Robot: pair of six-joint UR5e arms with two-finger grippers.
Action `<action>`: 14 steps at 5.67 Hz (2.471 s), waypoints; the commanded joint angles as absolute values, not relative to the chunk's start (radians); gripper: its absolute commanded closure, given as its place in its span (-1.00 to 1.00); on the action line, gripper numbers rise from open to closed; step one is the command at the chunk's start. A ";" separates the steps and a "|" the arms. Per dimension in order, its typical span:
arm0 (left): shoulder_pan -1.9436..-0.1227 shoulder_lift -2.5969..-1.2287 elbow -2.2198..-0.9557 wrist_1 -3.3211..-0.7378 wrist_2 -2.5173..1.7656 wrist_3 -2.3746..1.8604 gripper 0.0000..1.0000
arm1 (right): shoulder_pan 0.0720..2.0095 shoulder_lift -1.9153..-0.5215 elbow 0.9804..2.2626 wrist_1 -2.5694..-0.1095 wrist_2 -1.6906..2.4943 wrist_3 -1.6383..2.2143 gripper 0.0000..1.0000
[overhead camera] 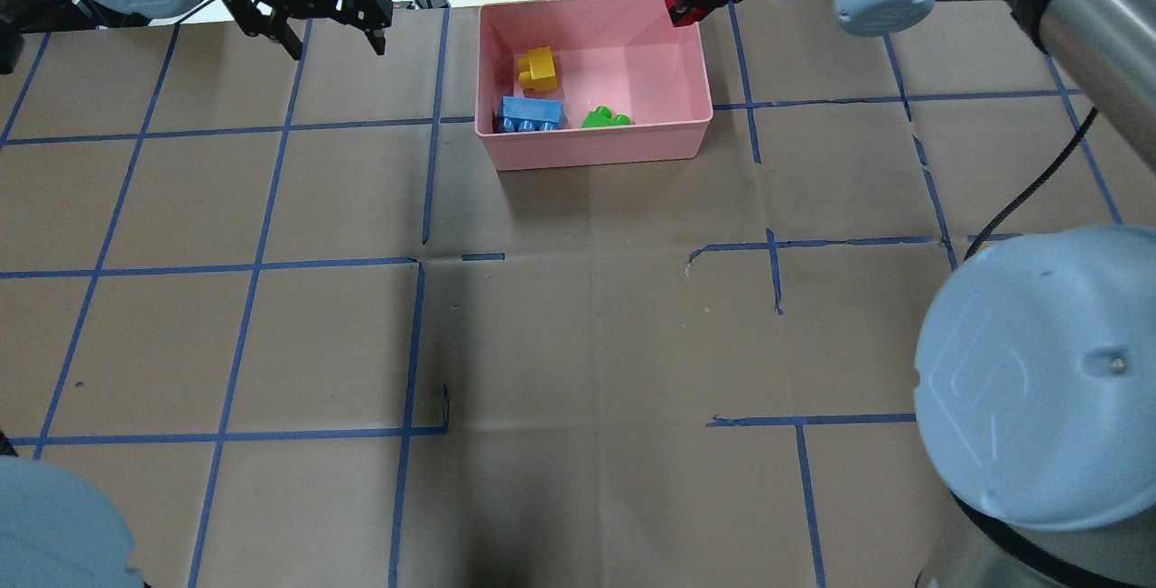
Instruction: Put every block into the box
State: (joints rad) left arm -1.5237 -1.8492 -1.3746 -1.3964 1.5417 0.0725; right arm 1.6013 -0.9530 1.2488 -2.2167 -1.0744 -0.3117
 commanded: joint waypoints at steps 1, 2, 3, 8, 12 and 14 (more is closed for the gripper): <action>-1.519 -1.677 -1.506 -1.448 1.542 0.088 -0.99 | 1.683 -0.800 1.177 -2.417 -1.057 -0.296 0.96; -1.519 -1.661 -1.514 -1.453 1.546 0.084 -0.99 | 1.683 -0.796 1.174 -2.416 -1.058 -0.299 0.87; -1.522 -1.654 -1.513 -1.462 1.552 0.080 -0.99 | 1.683 -0.805 1.170 -2.410 -1.058 -0.301 0.34; -1.588 -1.631 -1.529 -1.471 1.575 0.084 -0.99 | 1.640 -0.906 1.164 -1.843 -1.163 -0.311 -1.00; -1.560 -1.625 -1.531 -1.474 1.574 0.089 -0.99 | 1.534 -1.247 1.224 -1.312 -1.464 -0.293 -1.00; -1.562 -1.624 -1.532 -1.474 1.574 0.087 -0.99 | 1.539 -1.505 1.512 -1.513 -1.477 -0.250 -1.00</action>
State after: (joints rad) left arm -1.5610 -1.6248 -1.5316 -1.4741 1.5738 0.0878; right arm 1.5369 -1.3863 1.3688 -1.4353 -1.4662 -0.2783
